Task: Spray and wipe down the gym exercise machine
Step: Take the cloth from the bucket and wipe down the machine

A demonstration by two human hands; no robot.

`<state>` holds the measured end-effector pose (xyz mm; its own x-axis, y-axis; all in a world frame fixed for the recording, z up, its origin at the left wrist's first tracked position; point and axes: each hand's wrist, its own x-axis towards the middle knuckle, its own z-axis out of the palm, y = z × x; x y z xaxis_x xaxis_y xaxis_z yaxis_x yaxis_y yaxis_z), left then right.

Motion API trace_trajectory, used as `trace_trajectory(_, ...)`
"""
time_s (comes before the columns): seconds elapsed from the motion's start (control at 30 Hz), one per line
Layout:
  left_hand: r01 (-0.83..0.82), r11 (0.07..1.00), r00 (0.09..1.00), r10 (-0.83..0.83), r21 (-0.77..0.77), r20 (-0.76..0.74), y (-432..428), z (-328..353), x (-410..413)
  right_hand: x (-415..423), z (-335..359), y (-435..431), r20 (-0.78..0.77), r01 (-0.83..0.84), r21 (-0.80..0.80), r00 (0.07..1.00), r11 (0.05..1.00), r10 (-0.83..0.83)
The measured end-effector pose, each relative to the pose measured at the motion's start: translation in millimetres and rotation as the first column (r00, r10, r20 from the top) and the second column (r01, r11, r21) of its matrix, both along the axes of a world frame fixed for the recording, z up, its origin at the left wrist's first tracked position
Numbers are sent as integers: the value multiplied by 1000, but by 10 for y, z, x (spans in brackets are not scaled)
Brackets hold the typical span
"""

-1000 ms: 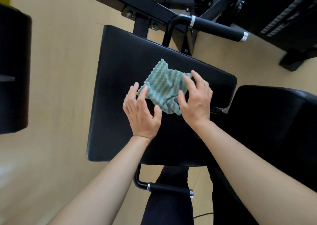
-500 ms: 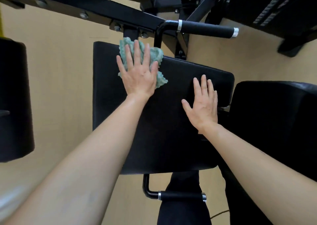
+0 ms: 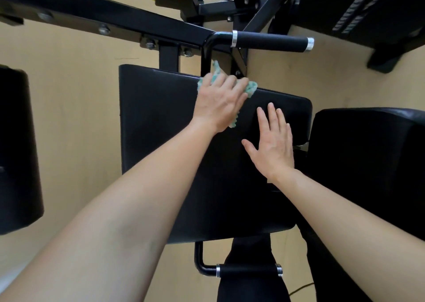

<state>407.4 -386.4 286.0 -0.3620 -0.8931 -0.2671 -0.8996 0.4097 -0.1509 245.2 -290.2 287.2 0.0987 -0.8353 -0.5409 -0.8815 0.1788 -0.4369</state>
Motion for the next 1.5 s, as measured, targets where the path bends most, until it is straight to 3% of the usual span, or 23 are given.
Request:
trace_trajectory(0.1, -261, 951, 960, 274, -163, 62, 79, 116, 385, 86, 56, -36, -17, -65, -59, 998, 996, 64)
trace_trajectory(0.2, -451, 860, 875, 479, -239, 73, 139, 254, 750, 306, 138, -146, 25, -228, -131, 972, 965, 233)
trace_trajectory(0.33, -720, 630, 661, 750, -290, -12, 63, 347, 999, 548, 212, -219, 6, -359, -99, 932, 928, 361)
trace_trajectory(0.53, -901, 328, 379, 913, -284, -150, 168, 356, 1030, 356, 109, -235, -32, -436, -127, 900, 891, 435)
trace_trajectory(0.63, -925, 264, 309, 941, -272, -140, 523, 371, 1041, 348, 97, -235, -28, -437, -132, 899, 890, 438)
trace_trajectory(0.8, -930, 236, 269, 959, -282, -84, 1475, 387, 998, 303, 44, -185, -22, -430, -169, 901, 887, 433)
trace_trajectory(0.9, -931, 262, 288, 955, -256, -70, 1921, 392, 904, 305, -4, -32, 13, -350, -226, 932, 909, 363)
trace_trajectory(1.03, -918, 366, 379, 923, -153, -70, 2180, 420, 751, 479, 43, 287, 216, -181, -399, 934, 899, 284)
trace_trajectory(1.2, -787, 605, 617, 779, -122, -112, 2484, 537, 589, 916, 268, 586, 461, -195, -589, 717, 784, 524)
trace_trajectory(1.27, -770, 615, 638, 748, -169, -184, 2621, 548, 629, 1103, 288, 619, 406, -353, -638, 601, 684, 688)
trace_trajectory(1.33, -789, 592, 614, 773, -165, -160, 2707, 533, 737, 1245, 234, 587, 272, -528, -634, 532, 565, 802)
trace_trajectory(1.4, -776, 613, 628, 774, -150, -82, 2717, 520, 869, 1357, 157, 491, 134, -617, -626, 517, 477, 845)
trace_trajectory(1.5, -810, 566, 582, 808, -151, -95, 2482, 519, 1065, 1539, 163, 269, 78, -641, -609, 538, 468, 839)
